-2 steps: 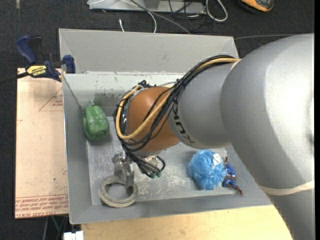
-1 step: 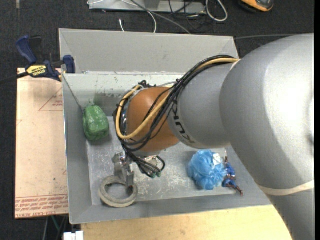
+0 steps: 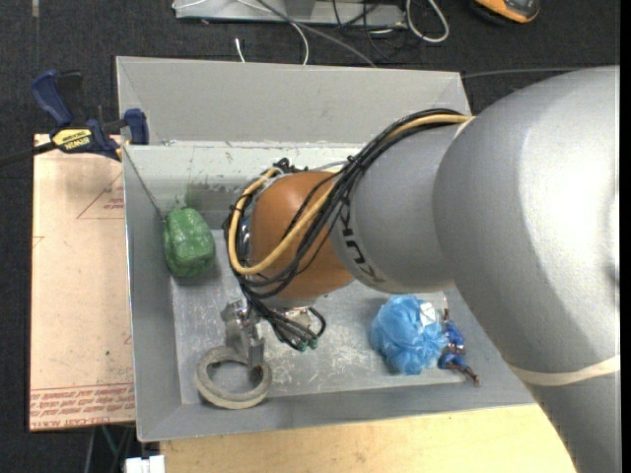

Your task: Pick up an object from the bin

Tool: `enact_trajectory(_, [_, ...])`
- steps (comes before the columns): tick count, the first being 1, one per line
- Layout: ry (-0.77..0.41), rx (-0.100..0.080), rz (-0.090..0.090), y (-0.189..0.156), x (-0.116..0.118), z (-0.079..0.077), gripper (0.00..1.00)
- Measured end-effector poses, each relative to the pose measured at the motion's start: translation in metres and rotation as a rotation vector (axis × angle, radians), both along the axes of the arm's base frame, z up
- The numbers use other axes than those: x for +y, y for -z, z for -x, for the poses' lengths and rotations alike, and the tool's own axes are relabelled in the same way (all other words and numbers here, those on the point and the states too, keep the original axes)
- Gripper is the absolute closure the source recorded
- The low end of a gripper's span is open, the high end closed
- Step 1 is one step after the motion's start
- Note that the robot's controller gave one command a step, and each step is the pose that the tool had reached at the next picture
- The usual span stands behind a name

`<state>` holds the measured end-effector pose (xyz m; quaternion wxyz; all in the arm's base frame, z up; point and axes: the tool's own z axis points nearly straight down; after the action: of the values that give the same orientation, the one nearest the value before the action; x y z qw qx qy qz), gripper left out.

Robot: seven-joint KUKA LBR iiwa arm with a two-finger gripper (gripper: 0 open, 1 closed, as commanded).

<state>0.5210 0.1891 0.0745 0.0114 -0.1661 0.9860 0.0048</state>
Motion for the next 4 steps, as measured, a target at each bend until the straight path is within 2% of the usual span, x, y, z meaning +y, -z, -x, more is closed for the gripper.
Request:
enact_trajectory(1, [-0.184, -0.01, -0.002, 0.001, -0.032, 0.007, 1.0])
enact_trajectory(2, [-0.017, -0.003, -0.003, -0.016, -0.005, 0.002, 1.0])
enact_trajectory(3, [-0.189, -0.006, 0.001, -0.125, -0.034, -0.002, 1.0])
enact_trajectory(4, [-0.348, -0.007, 0.002, -0.039, -0.036, 0.015, 1.0])
